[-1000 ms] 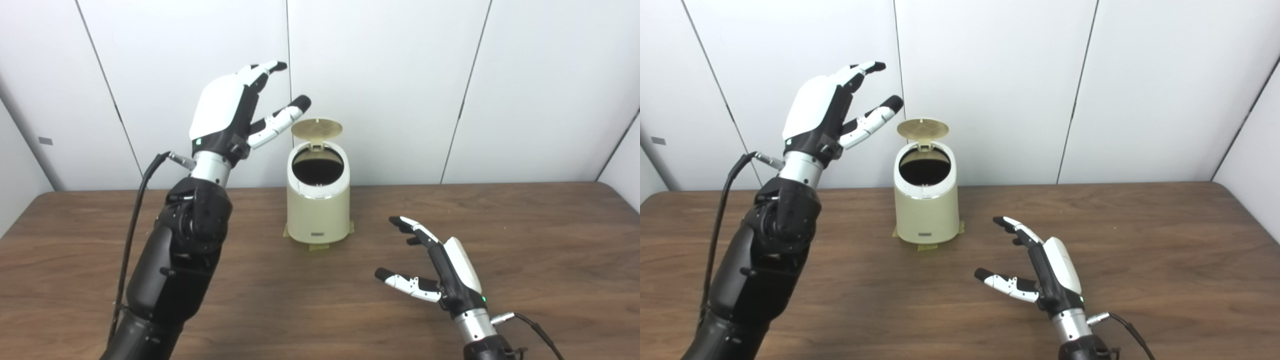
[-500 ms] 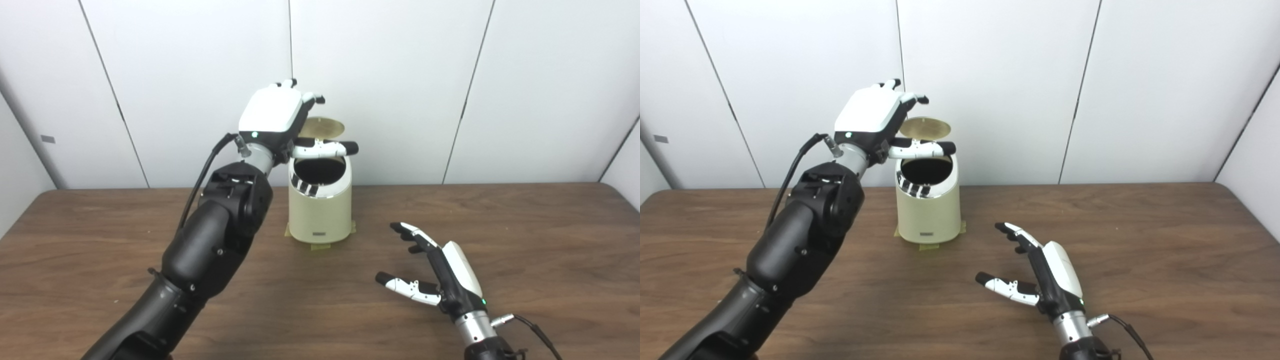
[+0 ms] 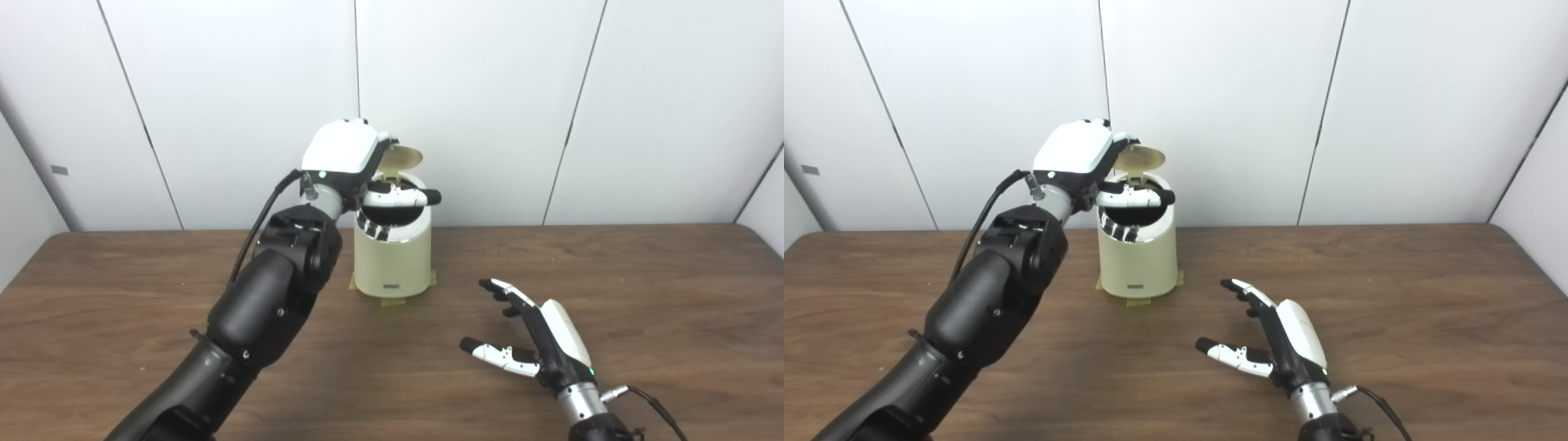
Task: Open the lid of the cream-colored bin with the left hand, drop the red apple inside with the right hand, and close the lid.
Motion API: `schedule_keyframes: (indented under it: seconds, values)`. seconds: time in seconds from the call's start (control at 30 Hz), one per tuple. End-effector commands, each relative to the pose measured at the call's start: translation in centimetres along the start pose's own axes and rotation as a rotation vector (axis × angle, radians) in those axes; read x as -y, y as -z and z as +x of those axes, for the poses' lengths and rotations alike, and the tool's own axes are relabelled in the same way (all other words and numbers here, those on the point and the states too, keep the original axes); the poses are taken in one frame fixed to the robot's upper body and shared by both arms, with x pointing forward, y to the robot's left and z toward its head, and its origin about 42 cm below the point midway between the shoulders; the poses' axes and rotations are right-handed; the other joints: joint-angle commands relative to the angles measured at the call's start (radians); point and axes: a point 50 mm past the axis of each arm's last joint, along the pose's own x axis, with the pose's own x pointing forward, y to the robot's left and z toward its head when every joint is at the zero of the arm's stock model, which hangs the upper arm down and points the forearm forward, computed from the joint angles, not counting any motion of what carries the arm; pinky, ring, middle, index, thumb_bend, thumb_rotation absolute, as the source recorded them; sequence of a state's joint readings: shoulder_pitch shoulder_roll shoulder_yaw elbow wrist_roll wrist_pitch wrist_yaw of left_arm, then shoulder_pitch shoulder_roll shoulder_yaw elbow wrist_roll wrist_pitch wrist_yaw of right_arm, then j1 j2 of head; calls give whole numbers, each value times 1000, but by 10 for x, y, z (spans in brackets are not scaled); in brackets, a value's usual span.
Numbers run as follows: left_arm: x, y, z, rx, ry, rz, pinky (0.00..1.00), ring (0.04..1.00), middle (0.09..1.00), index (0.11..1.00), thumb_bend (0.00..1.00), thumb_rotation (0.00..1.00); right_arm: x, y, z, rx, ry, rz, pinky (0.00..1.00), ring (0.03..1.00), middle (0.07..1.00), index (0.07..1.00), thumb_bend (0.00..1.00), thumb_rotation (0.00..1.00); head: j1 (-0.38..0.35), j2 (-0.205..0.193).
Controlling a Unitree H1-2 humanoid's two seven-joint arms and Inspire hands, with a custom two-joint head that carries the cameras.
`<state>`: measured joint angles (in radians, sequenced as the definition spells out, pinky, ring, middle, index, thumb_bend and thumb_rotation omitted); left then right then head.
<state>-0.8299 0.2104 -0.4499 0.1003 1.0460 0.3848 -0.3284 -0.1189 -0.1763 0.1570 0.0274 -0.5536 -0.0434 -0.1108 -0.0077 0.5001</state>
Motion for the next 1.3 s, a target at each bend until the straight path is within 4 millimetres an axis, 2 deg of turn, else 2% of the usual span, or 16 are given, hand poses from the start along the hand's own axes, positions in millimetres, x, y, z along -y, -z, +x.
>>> schedule_keyframes:
  seconds: [0.0,0.2,0.4,0.67,0.9,1.17,1.27]
  values:
    - [-22,-5,8,15,-69,9,1000,973,844,828,1000,1000,8,-15,8,61,33,2,704,818,845,833,627,636,-1,1]
    - [-21,-7,1,28,-74,15,1000,958,840,810,999,1000,9,-16,8,57,36,-2,703,820,844,834,622,615,-2,6]
    - [-26,-20,-11,42,-46,-8,1000,925,838,818,969,1000,10,-15,9,51,31,-7,684,806,833,830,611,603,3,6]
    - [-4,-18,-20,12,19,-7,1000,894,815,822,984,1000,10,-17,9,50,34,-20,696,810,831,831,615,621,-1,15]
    - [10,-16,-27,-4,49,28,1000,906,845,826,998,1000,11,-19,9,44,29,-25,697,813,831,831,617,642,-4,18]
    - [28,-13,-35,-17,70,44,1000,887,777,812,1000,1000,12,-20,8,45,26,-25,703,812,824,826,617,640,-3,25]
    - [32,-11,-37,-16,72,50,1000,887,777,807,999,1000,11,-21,7,41,25,-16,695,812,825,823,619,620,-6,28]
